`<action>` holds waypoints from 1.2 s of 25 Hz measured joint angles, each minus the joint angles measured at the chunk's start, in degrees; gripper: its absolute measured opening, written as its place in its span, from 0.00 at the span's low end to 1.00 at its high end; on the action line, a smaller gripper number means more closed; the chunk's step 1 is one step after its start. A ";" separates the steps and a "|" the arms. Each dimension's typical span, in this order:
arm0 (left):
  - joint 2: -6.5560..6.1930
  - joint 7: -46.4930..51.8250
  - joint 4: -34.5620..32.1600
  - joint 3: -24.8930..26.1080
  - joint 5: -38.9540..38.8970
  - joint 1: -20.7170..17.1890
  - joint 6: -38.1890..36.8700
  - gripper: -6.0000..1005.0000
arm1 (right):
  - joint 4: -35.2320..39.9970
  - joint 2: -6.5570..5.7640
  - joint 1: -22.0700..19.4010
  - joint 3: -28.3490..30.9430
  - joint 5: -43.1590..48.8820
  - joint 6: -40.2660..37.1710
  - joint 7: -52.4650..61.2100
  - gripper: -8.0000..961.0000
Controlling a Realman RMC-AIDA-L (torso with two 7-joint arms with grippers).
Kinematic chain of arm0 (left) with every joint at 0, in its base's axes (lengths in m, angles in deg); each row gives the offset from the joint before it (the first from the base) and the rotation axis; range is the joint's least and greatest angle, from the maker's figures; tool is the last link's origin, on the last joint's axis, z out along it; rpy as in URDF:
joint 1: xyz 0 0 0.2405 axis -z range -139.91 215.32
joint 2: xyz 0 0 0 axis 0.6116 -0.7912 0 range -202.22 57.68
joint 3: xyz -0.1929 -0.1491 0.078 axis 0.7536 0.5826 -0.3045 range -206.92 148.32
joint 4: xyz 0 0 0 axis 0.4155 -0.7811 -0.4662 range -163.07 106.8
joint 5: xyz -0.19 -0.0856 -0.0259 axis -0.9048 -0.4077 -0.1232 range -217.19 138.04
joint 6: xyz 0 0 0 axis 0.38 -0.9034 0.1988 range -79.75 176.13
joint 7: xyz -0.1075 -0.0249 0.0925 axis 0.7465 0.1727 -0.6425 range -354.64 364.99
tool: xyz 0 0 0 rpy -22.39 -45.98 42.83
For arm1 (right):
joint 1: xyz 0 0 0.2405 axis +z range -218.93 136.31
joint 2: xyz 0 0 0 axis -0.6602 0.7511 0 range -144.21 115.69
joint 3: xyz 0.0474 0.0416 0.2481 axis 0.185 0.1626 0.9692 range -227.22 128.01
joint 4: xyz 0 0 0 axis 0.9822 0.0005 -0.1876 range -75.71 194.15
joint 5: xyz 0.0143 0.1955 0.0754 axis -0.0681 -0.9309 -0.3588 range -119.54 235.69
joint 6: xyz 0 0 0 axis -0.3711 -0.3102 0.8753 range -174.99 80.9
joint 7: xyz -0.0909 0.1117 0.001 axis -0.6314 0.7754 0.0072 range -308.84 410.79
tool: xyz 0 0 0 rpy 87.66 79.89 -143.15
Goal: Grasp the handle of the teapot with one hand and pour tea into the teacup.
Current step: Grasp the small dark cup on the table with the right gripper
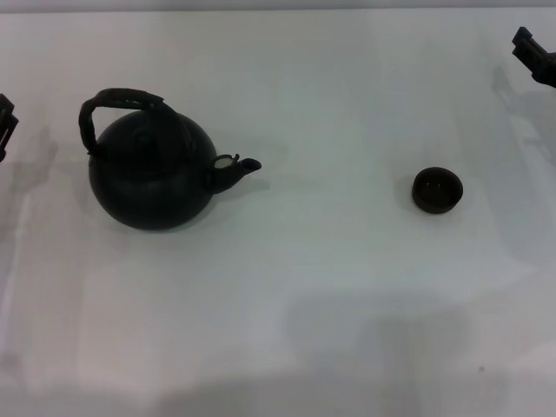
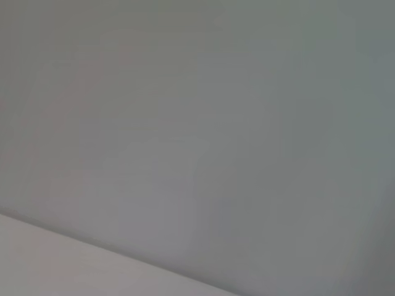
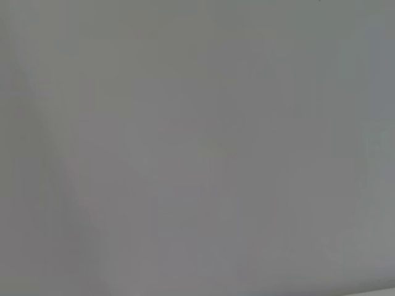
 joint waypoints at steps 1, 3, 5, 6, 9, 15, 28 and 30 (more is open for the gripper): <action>0.00 0.00 0.00 0.00 0.00 0.00 -0.01 0.81 | -0.02 0.00 0.10 -0.01 0.01 0.07 0.19 0.87; 0.00 -0.01 0.00 0.00 0.00 -0.03 -0.03 0.81 | -0.07 0.00 0.35 -0.05 0.06 0.55 1.08 0.86; 0.00 -0.02 0.00 0.00 0.00 -0.07 0.01 0.81 | -0.09 0.00 0.59 -0.12 0.09 1.11 2.30 0.86; 0.00 -0.02 0.00 0.00 0.00 -0.09 0.02 0.81 | -0.05 0.00 0.69 -0.29 0.09 1.43 2.86 0.86; -0.01 -0.01 0.07 0.00 -0.01 -0.14 -0.06 0.81 | 0.81 -0.02 0.94 -2.65 0.42 2.45 5.28 0.86; -0.06 -0.03 0.17 0.00 0.00 -0.22 -0.10 0.81 | 13.37 -1.32 1.27 -17.66 8.02 0.60 19.10 0.86; 0.01 -0.07 0.71 0.43 -0.42 0.24 -0.10 0.81 | 43.66 -4.79 8.21 -21.22 69.56 3.90 65.99 0.85; -0.02 -0.07 0.70 0.44 -0.32 0.34 -0.10 0.81 | 48.11 -3.96 9.56 -21.14 81.30 6.89 73.57 0.84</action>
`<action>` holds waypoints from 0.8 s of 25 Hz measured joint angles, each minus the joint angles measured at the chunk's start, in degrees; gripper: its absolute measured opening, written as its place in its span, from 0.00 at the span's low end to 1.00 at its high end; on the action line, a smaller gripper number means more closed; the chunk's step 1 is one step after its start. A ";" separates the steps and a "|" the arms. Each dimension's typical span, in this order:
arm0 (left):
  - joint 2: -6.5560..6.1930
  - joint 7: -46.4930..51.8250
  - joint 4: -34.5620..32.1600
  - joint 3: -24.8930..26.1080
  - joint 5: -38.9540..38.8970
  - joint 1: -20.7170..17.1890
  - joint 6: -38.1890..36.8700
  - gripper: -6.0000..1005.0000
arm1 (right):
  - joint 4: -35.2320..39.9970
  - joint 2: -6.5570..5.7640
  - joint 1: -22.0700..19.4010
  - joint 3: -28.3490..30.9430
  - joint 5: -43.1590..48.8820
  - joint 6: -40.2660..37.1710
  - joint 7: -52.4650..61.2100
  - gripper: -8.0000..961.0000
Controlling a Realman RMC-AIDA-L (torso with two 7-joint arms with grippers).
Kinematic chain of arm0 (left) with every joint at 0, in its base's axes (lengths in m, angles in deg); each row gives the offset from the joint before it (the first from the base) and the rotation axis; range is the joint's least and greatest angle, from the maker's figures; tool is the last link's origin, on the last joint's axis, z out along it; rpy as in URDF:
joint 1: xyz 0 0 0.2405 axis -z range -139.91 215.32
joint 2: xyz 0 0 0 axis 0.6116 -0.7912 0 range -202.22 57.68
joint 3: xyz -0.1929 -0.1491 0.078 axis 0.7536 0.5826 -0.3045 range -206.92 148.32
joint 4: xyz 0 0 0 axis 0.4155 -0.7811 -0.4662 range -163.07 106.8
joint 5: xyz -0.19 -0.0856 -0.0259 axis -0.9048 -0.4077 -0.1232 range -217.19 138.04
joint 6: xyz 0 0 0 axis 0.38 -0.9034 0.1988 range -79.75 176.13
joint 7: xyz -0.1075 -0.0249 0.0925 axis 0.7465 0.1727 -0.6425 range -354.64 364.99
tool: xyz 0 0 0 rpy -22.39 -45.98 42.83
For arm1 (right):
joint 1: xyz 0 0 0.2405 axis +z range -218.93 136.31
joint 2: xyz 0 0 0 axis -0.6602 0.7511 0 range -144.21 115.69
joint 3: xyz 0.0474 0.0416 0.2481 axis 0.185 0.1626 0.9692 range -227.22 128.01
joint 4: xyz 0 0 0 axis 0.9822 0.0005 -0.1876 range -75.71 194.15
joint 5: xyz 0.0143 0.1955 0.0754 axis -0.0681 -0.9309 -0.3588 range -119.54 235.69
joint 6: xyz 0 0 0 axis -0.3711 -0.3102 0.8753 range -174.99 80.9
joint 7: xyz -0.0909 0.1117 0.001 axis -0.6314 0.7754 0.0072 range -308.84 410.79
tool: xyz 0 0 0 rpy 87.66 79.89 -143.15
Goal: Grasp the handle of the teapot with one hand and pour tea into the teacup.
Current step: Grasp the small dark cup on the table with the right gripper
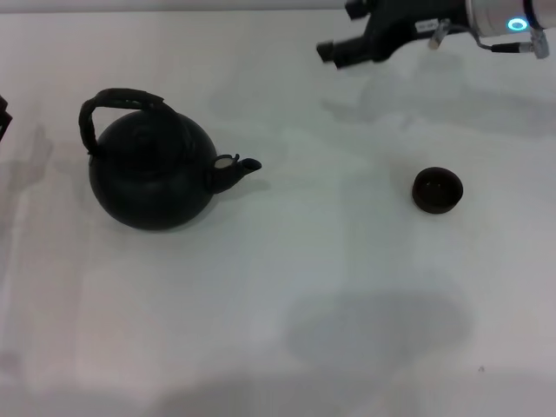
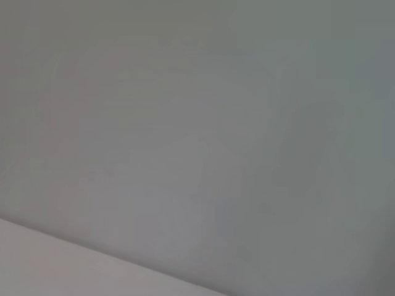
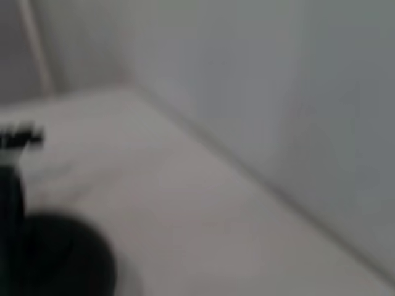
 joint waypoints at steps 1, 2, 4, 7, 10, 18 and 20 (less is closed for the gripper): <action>-0.03 0.00 0.00 0.00 0.04 0.07 0.00 0.81 | 1.41 0.54 0.27 -0.02 3.78 0.95 2.48 0.84; -0.04 0.00 -0.01 0.00 0.11 0.15 0.00 0.81 | 3.34 1.23 0.54 0.00 8.58 1.89 5.43 0.83; -0.06 0.00 0.00 0.00 0.06 0.33 0.03 0.81 | 6.74 2.52 0.71 -0.14 16.23 3.84 9.76 0.83; -0.09 0.00 0.15 0.00 0.04 0.76 0.09 0.81 | 10.97 3.21 1.12 -3.11 24.11 8.80 16.73 0.82; -0.14 0.00 0.38 -0.10 0.10 0.89 0.10 0.81 | 11.65 3.10 1.41 -4.44 24.83 10.88 18.49 0.81; -0.15 -0.01 0.87 -0.35 0.23 1.30 0.17 0.81 | 13.93 3.36 0.95 -13.41 30.66 12.82 26.89 0.79; -0.15 -0.02 0.88 -0.35 0.24 1.30 0.21 0.81 | 14.96 3.46 0.69 -15.97 32.40 12.83 28.77 0.79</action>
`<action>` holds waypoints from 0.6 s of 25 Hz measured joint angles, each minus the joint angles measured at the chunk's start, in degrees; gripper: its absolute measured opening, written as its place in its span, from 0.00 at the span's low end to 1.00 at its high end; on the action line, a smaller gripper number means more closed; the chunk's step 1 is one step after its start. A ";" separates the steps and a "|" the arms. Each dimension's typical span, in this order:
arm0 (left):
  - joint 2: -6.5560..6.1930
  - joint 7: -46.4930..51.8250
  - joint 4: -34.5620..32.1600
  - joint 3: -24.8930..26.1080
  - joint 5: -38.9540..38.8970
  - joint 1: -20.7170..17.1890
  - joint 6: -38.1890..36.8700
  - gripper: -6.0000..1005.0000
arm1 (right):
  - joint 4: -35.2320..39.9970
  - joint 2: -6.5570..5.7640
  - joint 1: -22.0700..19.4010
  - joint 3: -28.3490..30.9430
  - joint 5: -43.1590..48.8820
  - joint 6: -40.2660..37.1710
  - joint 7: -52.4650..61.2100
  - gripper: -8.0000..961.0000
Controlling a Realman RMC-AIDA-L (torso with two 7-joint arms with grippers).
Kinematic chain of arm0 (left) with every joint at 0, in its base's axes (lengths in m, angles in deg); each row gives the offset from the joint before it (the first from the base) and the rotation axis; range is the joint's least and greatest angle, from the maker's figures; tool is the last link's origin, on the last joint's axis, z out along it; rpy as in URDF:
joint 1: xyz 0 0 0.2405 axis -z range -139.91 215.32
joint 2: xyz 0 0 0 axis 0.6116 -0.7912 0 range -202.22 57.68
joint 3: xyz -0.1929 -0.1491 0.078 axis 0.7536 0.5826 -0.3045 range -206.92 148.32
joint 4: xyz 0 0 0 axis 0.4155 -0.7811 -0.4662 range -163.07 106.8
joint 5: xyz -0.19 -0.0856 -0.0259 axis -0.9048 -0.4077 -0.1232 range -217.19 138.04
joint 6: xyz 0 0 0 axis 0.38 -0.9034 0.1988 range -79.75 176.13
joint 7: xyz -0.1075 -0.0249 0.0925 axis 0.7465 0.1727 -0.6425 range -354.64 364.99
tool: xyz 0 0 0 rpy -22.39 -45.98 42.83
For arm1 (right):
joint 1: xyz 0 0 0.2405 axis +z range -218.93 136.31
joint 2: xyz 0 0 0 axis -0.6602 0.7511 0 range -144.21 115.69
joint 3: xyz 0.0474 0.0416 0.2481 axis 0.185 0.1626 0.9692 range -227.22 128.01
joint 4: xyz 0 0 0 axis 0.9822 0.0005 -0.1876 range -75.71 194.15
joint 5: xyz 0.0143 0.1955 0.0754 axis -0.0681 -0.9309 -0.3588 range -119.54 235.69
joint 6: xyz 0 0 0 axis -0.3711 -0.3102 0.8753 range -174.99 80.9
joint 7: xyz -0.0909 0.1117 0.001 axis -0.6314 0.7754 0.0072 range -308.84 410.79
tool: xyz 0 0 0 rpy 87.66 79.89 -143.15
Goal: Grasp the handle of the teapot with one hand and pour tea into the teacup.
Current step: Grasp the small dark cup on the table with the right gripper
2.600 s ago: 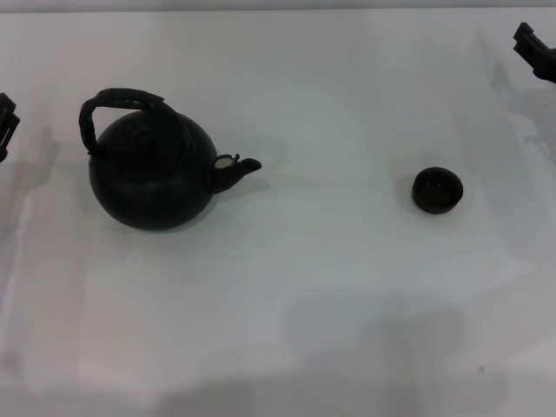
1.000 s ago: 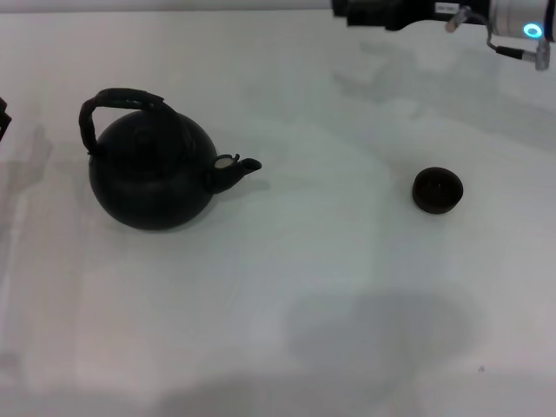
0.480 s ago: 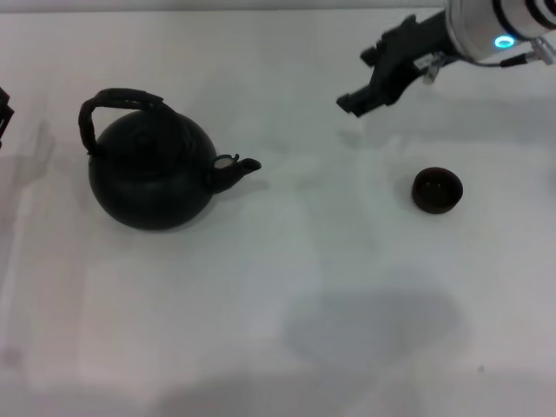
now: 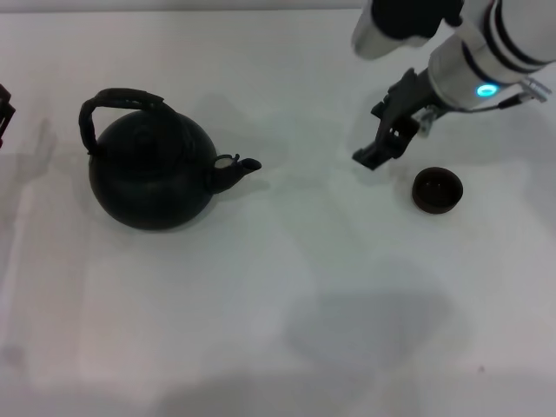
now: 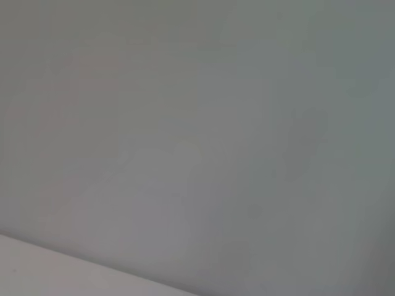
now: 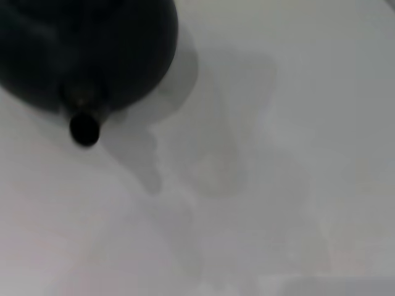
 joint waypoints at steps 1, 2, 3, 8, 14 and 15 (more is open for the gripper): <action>0.00 0.00 0.00 0.00 0.00 0.03 0.04 0.81 | 0.53 0.07 -0.03 -2.50 1.52 0.02 1.64 0.79; 0.00 -0.01 0.00 0.00 0.00 0.07 0.08 0.81 | 0.53 0.07 -0.03 -2.50 1.52 0.02 1.64 0.79; 0.00 -0.02 0.00 0.00 0.00 0.15 0.09 0.81 | 0.51 0.08 0.34 -4.24 2.77 0.42 3.38 0.79; 0.00 -0.03 0.09 0.00 0.00 0.28 0.08 0.81 | -0.04 0.09 0.81 -5.17 4.18 1.33 5.07 0.80; 0.00 -0.04 0.68 0.03 0.00 0.52 0.09 0.81 | -0.20 0.07 0.69 -5.63 5.36 2.44 6.08 0.80; 0.00 -0.04 0.69 0.05 0.00 0.53 0.09 0.81 | -0.23 0.07 0.62 -5.65 5.78 2.59 6.25 0.80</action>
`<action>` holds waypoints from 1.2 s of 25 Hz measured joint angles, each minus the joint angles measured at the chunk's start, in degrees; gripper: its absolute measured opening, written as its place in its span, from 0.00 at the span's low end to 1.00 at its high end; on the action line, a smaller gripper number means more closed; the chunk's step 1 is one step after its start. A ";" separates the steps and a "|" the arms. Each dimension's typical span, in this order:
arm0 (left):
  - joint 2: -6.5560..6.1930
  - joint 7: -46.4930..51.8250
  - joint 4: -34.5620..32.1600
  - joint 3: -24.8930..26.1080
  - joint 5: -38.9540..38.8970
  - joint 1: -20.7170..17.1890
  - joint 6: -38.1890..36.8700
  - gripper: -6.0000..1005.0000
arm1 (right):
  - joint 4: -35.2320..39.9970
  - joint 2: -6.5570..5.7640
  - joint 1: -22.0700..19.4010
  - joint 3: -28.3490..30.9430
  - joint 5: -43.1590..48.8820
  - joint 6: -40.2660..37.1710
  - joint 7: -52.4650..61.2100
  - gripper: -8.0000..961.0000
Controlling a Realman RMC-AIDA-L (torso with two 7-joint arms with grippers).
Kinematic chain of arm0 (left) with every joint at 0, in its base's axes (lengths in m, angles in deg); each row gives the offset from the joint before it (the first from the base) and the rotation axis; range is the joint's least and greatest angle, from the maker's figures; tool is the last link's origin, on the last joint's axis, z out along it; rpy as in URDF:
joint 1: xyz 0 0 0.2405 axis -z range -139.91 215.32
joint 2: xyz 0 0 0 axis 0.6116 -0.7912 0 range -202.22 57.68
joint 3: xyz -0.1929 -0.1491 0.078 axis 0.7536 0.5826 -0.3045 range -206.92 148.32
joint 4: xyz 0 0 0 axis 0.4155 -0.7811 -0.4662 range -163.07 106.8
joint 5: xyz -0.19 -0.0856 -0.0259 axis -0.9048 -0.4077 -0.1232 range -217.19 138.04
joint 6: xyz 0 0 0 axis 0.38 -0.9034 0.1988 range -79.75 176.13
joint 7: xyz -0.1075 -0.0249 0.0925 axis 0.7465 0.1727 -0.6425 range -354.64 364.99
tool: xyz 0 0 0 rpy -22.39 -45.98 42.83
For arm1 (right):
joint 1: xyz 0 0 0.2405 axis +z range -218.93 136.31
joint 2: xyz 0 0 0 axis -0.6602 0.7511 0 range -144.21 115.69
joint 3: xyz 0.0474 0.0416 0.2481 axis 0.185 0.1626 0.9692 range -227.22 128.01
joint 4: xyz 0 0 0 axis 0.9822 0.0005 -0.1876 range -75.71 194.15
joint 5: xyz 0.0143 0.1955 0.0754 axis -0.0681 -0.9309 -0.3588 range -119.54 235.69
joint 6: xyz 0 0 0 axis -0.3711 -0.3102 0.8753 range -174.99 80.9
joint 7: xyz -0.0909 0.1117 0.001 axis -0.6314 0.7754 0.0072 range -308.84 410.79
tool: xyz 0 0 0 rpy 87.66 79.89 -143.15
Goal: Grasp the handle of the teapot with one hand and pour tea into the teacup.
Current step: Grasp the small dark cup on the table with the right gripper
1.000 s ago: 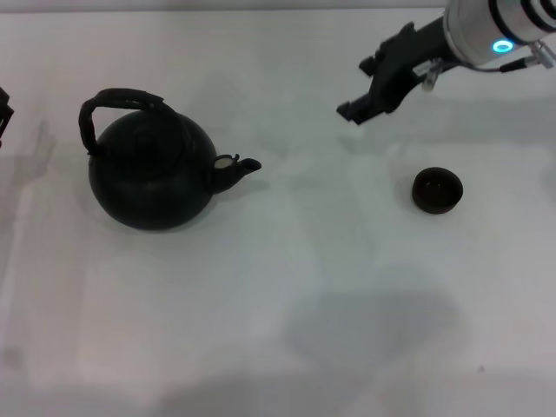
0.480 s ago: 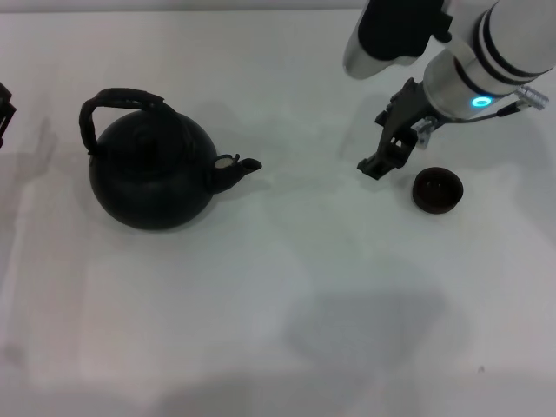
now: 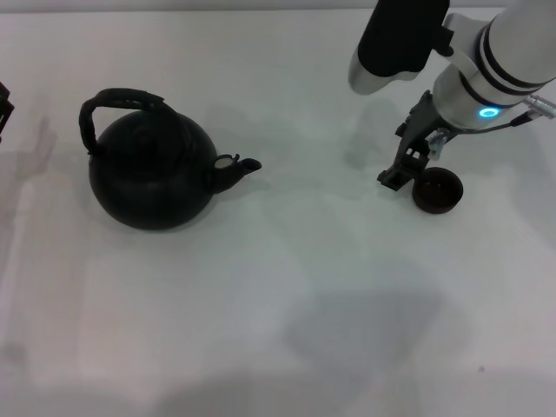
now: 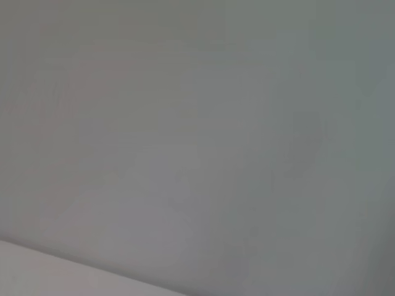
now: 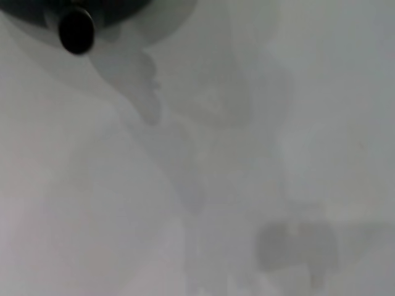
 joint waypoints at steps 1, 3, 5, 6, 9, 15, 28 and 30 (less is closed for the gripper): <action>0.00 0.00 0.01 0.06 -0.01 0.06 0.00 0.81 | -0.02 0.00 -0.07 0.00 0.34 0.06 0.12 0.80; 0.00 0.00 0.01 0.13 -0.06 0.17 0.00 0.81 | -0.22 0.04 -0.20 -0.04 0.88 0.22 0.22 0.80; 0.00 0.00 0.01 0.20 -0.16 0.46 0.02 0.81 | -1.06 0.05 -0.23 -0.06 1.11 0.54 0.25 0.80; 0.00 0.00 0.01 0.22 -0.16 0.56 0.04 0.81 | -1.35 0.06 -0.23 -0.05 1.10 0.71 0.26 0.80; 0.00 0.00 0.01 0.24 -0.16 0.61 0.09 0.81 | -1.92 0.09 -0.23 -0.04 1.09 1.22 0.27 0.79; 0.00 0.00 0.01 0.31 -0.35 0.70 0.16 0.81 | -2.73 0.14 -0.55 0.23 1.14 2.46 0.68 0.80; 0.08 0.00 0.01 0.30 -0.36 0.97 0.06 0.81 | -2.42 -0.11 -1.83 0.39 3.38 4.57 1.71 0.80; 0.09 0.00 0.01 0.30 -0.36 0.97 0.02 0.81 | -2.41 -0.10 -1.84 0.39 3.45 5.15 1.75 0.80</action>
